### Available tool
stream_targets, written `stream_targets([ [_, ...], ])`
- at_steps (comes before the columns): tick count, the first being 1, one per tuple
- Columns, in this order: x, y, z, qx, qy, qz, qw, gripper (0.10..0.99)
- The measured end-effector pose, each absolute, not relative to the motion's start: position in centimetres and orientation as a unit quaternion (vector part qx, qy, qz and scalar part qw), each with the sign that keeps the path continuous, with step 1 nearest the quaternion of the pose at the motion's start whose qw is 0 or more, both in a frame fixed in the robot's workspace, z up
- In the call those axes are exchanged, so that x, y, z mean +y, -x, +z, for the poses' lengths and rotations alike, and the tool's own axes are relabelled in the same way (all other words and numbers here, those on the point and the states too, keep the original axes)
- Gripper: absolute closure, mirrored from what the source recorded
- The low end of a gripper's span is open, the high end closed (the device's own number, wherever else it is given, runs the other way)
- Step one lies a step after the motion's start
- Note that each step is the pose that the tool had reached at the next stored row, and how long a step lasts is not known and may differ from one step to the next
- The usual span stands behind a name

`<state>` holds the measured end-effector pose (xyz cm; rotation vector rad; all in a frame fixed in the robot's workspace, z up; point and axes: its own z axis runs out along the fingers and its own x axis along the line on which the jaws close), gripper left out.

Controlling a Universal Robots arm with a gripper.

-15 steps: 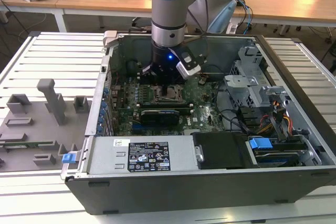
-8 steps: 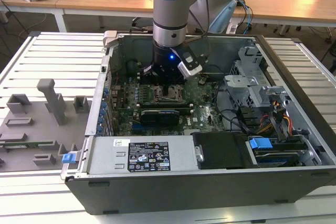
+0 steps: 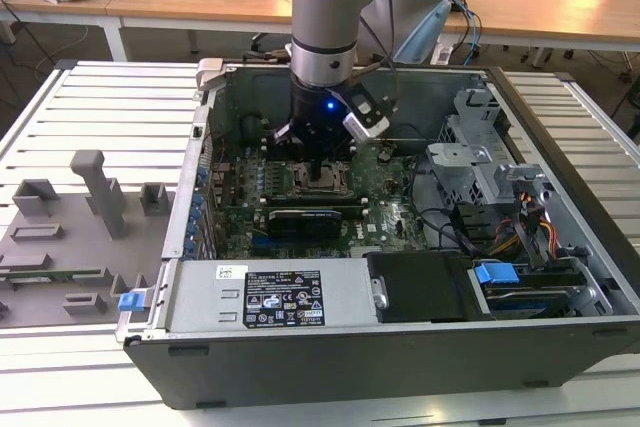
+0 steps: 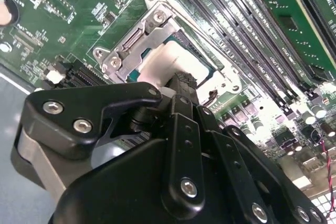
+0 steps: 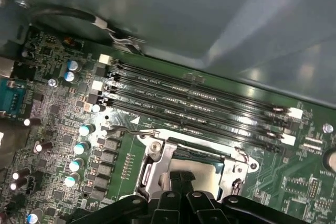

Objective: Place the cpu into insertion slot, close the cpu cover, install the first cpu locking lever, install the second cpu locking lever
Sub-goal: 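Close the cpu cover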

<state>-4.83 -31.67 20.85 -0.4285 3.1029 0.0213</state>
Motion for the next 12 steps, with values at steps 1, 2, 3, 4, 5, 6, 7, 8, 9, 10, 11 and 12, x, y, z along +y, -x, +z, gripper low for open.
stream_targets([
  [1, -31.64, 4.92, 20.85, 0.990, 0.138, 0.007, 0.005, 0.980],
  [2, -31.60, 5.00, 20.84, 0.990, 0.139, 0.007, 0.005, 0.980],
  [3, -31.59, 5.06, 20.82, 0.990, 0.139, 0.007, 0.005, 0.980],
  [4, -31.58, 5.08, 20.77, 0.990, 0.139, 0.007, 0.005, 0.980],
  [5, -31.58, 5.08, 20.70, 0.990, 0.139, 0.007, 0.005, 0.980],
  [6, -31.59, 5.08, 20.65, 0.990, 0.139, 0.006, 0.004, 0.980],
  [7, -31.59, 5.08, 20.60, 0.990, 0.139, 0.006, 0.004, 0.980],
  [8, -31.59, 5.08, 20.57, 0.990, 0.139, 0.006, 0.004, 0.980],
  [9, -31.58, 5.07, 20.53, 0.990, 0.139, 0.006, 0.004, 0.980],
  [10, -31.56, 5.04, 20.51, 0.990, 0.139, 0.006, 0.004, 0.980],
  [11, -31.55, 4.99, 20.49, 0.990, 0.139, 0.007, 0.004, 0.980],
  [12, -31.54, 4.94, 20.48, 0.990, 0.139, 0.007, 0.004, 0.980],
])
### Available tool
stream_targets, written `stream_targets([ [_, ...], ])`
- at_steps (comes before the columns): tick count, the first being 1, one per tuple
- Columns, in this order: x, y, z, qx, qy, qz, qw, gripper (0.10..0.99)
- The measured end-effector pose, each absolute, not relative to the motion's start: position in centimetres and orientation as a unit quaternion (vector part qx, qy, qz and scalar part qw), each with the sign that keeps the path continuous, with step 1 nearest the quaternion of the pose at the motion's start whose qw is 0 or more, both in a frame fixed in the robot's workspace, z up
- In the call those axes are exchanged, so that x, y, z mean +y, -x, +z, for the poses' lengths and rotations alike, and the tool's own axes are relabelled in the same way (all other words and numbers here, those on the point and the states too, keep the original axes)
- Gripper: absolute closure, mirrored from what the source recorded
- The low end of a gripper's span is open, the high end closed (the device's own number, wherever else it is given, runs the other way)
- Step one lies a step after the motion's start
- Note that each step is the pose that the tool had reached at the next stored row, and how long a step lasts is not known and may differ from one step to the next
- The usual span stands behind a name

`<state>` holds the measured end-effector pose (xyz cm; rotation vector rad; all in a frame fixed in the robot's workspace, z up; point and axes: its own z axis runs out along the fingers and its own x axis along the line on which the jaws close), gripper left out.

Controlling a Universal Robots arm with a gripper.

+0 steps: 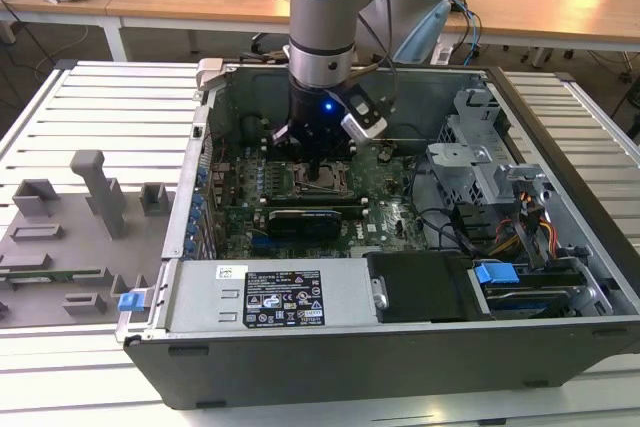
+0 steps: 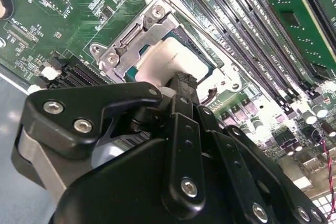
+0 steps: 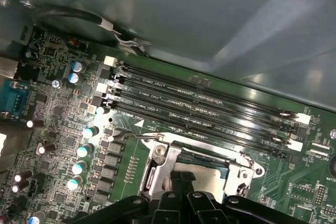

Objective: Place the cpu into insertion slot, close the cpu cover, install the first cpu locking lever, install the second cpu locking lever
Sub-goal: 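Close the cpu cover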

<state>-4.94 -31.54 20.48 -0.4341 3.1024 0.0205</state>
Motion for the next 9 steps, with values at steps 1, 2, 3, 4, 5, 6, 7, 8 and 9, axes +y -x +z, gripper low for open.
stream_targets([
  [1, -31.5, 4.8, 20.5, 0.990, 0.138, 0.006, 0.004, 0.980],
  [2, -31.5, 4.7, 20.5, 0.990, 0.138, 0.006, 0.005, 0.980],
  [3, -31.5, 4.6, 20.5, 0.990, 0.138, 0.006, 0.005, 0.980],
  [4, -31.5, 4.5, 20.5, 0.990, 0.138, 0.006, 0.004, 0.980],
  [5, -31.5, 4.4, 20.4, 0.990, 0.138, 0.006, 0.004, 0.980],
  [6, -31.5, 4.2, 20.4, 0.990, 0.138, 0.006, 0.004, 0.980],
  [7, -31.5, 4.1, 20.4, 0.990, 0.138, 0.006, 0.004, 0.980],
  [8, -31.5, 3.9, 20.4, 0.990, 0.138, 0.006, 0.004, 0.980],
  [9, -31.5, 3.7, 20.3, 0.990, 0.137, 0.006, 0.004, 0.980],
])
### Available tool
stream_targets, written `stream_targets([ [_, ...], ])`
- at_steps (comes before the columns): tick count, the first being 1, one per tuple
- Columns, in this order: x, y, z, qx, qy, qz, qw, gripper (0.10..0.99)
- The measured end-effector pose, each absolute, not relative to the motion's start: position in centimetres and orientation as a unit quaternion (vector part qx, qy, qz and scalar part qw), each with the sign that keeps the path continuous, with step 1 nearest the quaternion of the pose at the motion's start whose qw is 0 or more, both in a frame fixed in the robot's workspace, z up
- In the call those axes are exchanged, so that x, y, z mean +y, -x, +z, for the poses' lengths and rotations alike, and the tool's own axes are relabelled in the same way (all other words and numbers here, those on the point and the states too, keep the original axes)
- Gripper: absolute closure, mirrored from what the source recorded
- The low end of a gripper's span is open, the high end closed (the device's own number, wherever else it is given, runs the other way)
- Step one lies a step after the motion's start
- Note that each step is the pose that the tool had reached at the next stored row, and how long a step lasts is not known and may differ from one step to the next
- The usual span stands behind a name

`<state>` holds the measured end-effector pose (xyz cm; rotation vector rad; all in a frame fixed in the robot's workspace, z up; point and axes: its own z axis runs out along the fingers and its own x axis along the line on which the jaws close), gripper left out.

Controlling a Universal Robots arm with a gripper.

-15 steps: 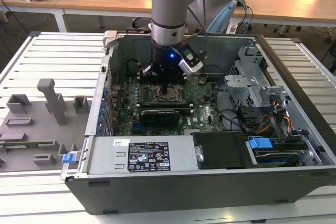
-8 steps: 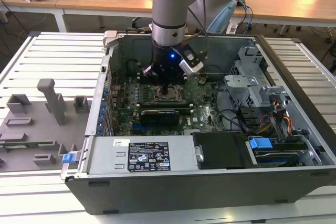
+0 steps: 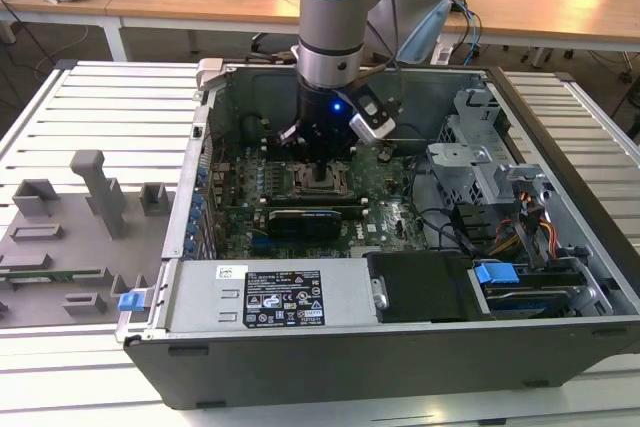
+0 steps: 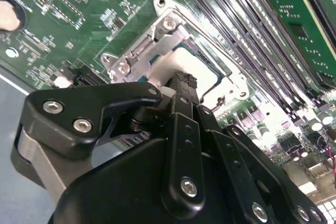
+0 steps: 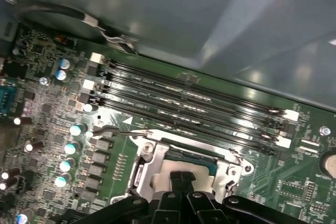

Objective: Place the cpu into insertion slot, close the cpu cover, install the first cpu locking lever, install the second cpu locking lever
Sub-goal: 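Close the cpu cover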

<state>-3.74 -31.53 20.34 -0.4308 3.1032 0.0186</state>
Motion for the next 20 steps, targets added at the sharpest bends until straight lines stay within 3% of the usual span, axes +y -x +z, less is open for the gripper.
stream_targets([
  [20, -30.76, 2.79, 20.99, 0.990, 0.137, 0.011, 0.005, 0.980],
])
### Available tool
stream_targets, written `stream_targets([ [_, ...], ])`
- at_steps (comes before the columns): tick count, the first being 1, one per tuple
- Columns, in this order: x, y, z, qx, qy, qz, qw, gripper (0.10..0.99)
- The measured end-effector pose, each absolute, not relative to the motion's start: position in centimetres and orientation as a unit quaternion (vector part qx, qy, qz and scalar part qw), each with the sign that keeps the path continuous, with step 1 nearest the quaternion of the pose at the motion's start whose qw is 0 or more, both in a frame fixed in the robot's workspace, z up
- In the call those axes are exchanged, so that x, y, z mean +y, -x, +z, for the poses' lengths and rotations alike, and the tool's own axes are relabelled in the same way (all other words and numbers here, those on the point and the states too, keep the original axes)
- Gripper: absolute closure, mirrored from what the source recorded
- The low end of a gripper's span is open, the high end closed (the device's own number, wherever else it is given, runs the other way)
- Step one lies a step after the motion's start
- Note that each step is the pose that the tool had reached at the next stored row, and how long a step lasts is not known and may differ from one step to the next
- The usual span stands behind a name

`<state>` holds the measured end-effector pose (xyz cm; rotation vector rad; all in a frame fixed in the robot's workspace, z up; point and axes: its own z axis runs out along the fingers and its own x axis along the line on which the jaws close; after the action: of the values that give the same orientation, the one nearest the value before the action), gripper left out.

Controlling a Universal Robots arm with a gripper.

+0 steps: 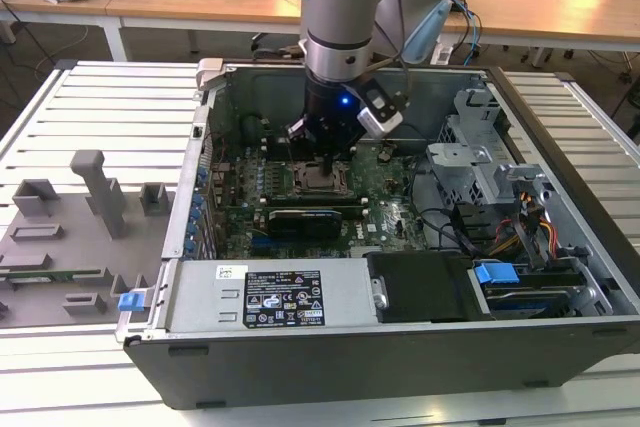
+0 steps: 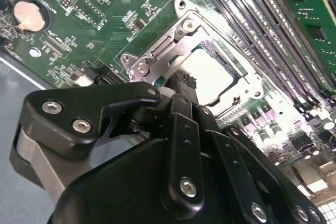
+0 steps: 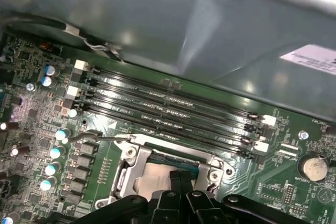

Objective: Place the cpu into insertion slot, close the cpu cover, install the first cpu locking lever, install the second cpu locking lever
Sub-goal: 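Close the cpu cover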

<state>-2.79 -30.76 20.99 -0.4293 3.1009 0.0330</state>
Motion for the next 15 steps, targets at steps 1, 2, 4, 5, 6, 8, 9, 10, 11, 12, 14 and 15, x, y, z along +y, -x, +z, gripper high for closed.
stream_targets([
  [1, -30.73, 2.67, 21.00, 0.990, 0.137, 0.010, 0.005, 0.980],
  [2, -30.70, 2.54, 21.00, 0.990, 0.137, 0.010, 0.005, 0.980],
  [4, -30.51, 2.34, 20.99, 0.990, 0.137, 0.010, 0.005, 0.980],
  [5, -30.26, 2.27, 20.98, 0.990, 0.137, 0.010, 0.005, 0.980],
  [6, -30.16, 2.26, 20.97, 0.990, 0.137, 0.010, 0.005, 0.980],
  [8, -30.04, 2.26, 20.86, 0.990, 0.137, 0.009, 0.005, 0.980],
  [9, -29.98, 2.26, 20.78, 0.991, 0.137, 0.008, 0.005, 0.980],
  [10, -29.91, 2.26, 20.67, 0.991, 0.137, 0.005, 0.005, 0.980],
  [11, -29.85, 2.26, 20.58, 0.991, 0.137, 0.003, 0.004, 0.980],
  [12, -29.82, 2.26, 20.52, 0.991, 0.137, 0.001, 0.003, 0.980],
  [14, -29.80, 2.27, 20.40, 0.991, 0.137, -0.004, 0.002, 0.980],
  [15, -29.79, 2.26, 20.36, 0.991, 0.137, -0.005, 0.002, 0.980],
])
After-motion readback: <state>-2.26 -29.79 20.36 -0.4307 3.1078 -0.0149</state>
